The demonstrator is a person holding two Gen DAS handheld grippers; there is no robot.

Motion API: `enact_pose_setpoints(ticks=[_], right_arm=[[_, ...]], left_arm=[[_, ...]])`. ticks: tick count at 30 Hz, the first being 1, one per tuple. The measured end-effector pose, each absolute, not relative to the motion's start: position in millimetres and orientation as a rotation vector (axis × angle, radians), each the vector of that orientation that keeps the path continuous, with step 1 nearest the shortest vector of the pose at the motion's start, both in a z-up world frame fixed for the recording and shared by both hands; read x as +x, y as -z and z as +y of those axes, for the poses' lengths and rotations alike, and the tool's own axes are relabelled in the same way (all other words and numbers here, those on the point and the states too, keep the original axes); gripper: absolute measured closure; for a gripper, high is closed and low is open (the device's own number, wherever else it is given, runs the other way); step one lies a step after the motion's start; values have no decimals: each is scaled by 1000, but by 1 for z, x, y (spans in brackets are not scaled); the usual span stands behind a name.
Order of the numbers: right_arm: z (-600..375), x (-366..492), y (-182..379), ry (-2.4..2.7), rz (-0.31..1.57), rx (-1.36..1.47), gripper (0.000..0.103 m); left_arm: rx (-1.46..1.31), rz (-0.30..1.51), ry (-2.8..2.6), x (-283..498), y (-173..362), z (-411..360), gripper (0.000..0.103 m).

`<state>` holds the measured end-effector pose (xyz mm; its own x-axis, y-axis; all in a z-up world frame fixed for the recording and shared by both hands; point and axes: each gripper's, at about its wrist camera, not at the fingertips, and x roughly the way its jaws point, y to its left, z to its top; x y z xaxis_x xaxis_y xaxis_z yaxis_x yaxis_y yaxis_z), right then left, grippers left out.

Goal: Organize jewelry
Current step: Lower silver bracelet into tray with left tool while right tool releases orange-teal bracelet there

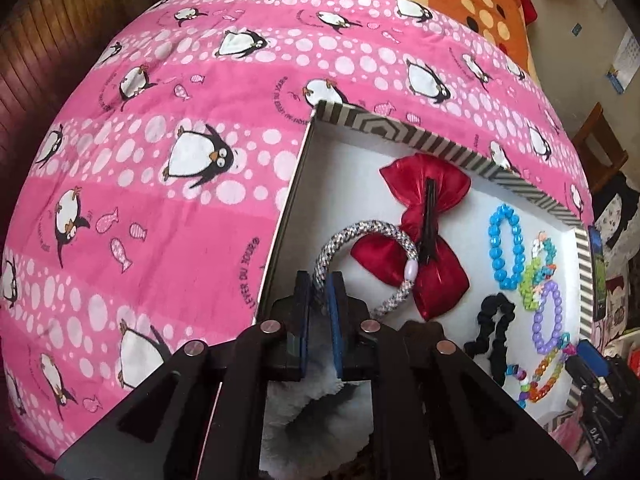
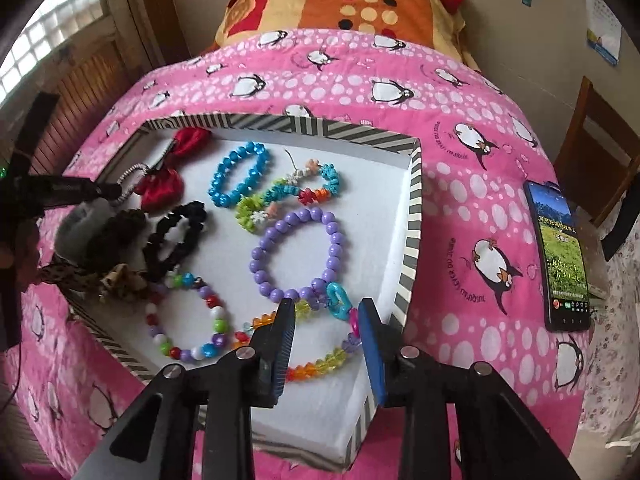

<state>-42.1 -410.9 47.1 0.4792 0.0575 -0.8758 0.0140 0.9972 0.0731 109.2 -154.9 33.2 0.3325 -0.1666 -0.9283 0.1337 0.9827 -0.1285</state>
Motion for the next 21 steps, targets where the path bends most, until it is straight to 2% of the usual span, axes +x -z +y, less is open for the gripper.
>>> enact_pose_setpoints(ticks=[5, 7, 8, 9, 21], right_arm=[[-411, -51, -56, -44, 1035, 162, 72], [-408, -53, -60, -41, 1024, 176, 72], [-407, -54, -61, -40, 1023, 181, 72], [-405, -55, -62, -38, 1018, 188, 72], [-382, -70, -80, -28, 952, 238, 67]], left_arm=[[-7, 1184, 212, 95, -43, -159, 71], [1, 1157, 219, 87, -51, -161, 59], [4, 1135, 220, 82, -56, -161, 50], [3, 1106, 221, 76, -61, -162, 47], [18, 983, 217, 27, -102, -158, 45]])
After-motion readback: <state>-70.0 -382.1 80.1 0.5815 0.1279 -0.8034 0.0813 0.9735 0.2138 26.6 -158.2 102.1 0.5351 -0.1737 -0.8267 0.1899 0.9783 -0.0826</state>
